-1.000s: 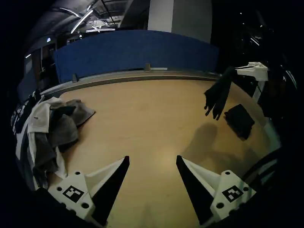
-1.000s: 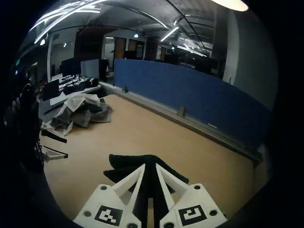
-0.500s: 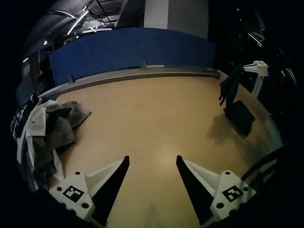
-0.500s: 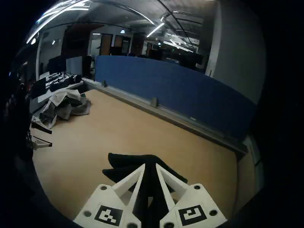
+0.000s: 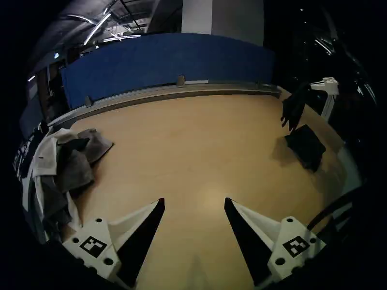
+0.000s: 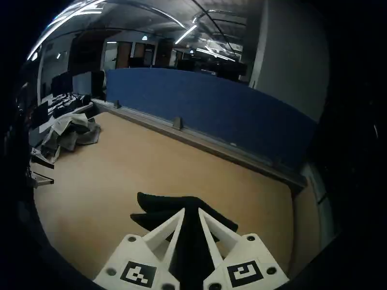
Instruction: Fold towel
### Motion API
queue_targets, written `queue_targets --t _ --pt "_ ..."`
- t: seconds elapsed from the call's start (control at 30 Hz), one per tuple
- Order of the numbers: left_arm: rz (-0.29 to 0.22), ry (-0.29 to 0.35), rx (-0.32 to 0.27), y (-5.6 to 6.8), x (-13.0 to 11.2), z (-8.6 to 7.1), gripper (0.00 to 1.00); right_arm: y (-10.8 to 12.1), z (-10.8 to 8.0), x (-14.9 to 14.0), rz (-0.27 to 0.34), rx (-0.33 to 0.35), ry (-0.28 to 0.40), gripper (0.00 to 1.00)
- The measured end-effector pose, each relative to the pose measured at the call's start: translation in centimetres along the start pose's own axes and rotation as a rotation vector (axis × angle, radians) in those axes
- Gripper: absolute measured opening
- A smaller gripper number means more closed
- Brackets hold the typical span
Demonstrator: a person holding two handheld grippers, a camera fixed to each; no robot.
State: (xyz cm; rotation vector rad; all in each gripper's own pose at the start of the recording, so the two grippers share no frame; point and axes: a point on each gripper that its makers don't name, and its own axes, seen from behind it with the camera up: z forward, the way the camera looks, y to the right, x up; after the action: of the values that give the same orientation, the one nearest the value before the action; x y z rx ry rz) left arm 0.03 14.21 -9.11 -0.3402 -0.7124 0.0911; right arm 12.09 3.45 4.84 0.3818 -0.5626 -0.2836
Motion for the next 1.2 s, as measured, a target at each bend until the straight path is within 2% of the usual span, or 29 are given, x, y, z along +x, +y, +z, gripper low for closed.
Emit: queue_targets --t 0.2,0.5,0.83,1.0,1.2 --pt "0.010 -0.002 -0.003 0.3 0.2 0.3 0.91 0.7 -0.4 -2.8 0.024 -0.012 -0.038 0.04" --pt "0.019 -0.006 -0.012 0.8 0.2 0.3 0.91 1.7 -3.8 -9.4 0.097 -0.054 -0.107 0.04" --pt "0.033 -0.011 -0.015 1.5 -0.1 0.2 0.91 3.2 -7.1 -18.1 0.223 -0.132 -0.186 0.04" --pt "0.039 -0.018 -0.016 1.9 -0.4 0.2 0.91 3.5 -7.7 -21.9 0.251 -0.166 -0.235 0.04" --pt "0.049 -0.021 -0.017 2.4 -0.5 0.2 0.91 3.5 -7.3 -25.8 0.287 -0.197 -0.301 0.04"
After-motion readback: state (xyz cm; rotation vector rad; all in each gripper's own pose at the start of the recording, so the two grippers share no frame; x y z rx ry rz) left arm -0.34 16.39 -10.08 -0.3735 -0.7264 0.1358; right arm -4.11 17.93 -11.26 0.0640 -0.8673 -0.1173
